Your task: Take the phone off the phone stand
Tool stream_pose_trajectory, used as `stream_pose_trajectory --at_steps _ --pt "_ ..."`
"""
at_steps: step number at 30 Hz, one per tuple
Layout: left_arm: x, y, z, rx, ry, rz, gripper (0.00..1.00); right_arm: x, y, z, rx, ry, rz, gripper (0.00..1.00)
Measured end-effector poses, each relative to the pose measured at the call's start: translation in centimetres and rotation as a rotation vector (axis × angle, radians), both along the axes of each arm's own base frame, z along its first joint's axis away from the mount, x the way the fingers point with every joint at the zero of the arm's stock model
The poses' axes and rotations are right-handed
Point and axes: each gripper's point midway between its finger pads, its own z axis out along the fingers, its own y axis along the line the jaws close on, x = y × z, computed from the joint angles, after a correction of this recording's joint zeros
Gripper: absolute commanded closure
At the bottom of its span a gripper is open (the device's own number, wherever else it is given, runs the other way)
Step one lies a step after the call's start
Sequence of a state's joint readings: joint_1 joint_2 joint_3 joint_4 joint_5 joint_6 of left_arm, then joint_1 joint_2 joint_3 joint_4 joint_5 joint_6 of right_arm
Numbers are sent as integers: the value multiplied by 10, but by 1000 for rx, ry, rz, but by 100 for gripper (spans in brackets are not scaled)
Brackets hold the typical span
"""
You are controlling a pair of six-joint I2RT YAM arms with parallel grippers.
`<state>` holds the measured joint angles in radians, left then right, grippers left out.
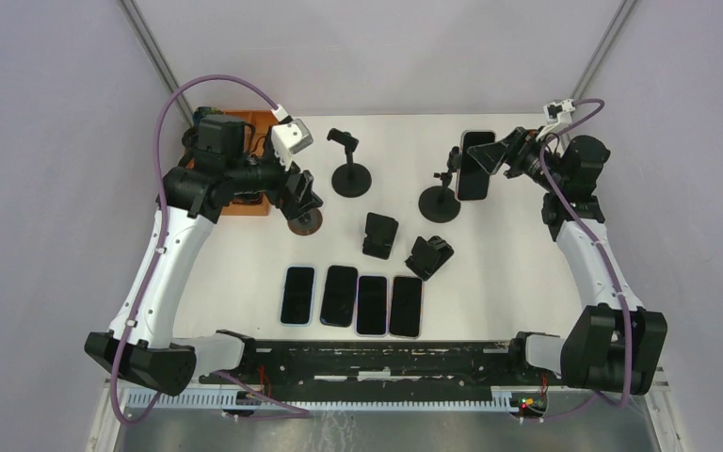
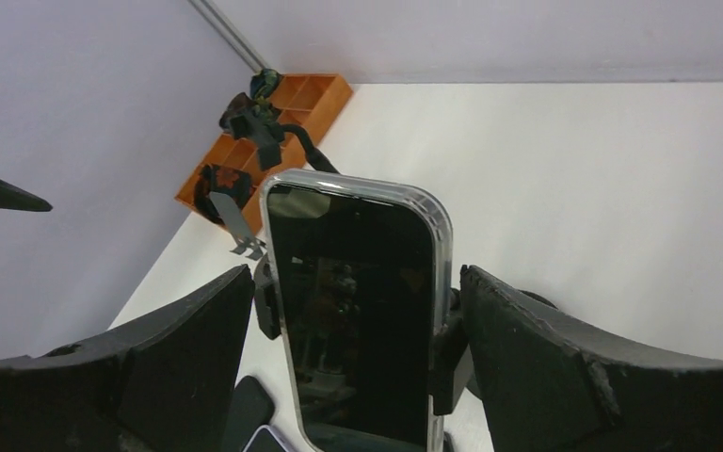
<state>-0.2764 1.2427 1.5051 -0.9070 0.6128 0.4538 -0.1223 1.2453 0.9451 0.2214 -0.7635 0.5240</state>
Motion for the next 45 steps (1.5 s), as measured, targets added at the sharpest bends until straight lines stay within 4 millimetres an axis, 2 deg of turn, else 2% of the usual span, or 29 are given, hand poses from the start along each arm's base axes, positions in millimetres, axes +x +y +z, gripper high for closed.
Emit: stream_pose_trajectory --at_steps 4,12,18,21,24,27,29,38,45 --pt "-2 0 0 4 5 -5 0 0 10 10 33 -39 42 20" --pt "1 2 5 8 -11 13 0 3 33 7 77 -42 107 43" --pt "8 6 6 14 -11 58 0 2 40 6 99 -29 128 61" --pt "13 5 -2 22 19 65 0 0 43 6 109 -22 143 77" --pt "22 2 -19 34 86 71 0 -4 52 8 108 -20 173 99" --pt "31 -1 -42 54 169 76 0 -2 55 9 90 -13 171 100" --pt "34 -2 -50 60 197 79 0 0 53 10 82 -13 161 100" --pt "35 -4 -49 45 199 77 0 4 50 16 97 2 128 100" --pt "40 -12 -39 -14 193 89 0 8 53 27 149 30 92 100"
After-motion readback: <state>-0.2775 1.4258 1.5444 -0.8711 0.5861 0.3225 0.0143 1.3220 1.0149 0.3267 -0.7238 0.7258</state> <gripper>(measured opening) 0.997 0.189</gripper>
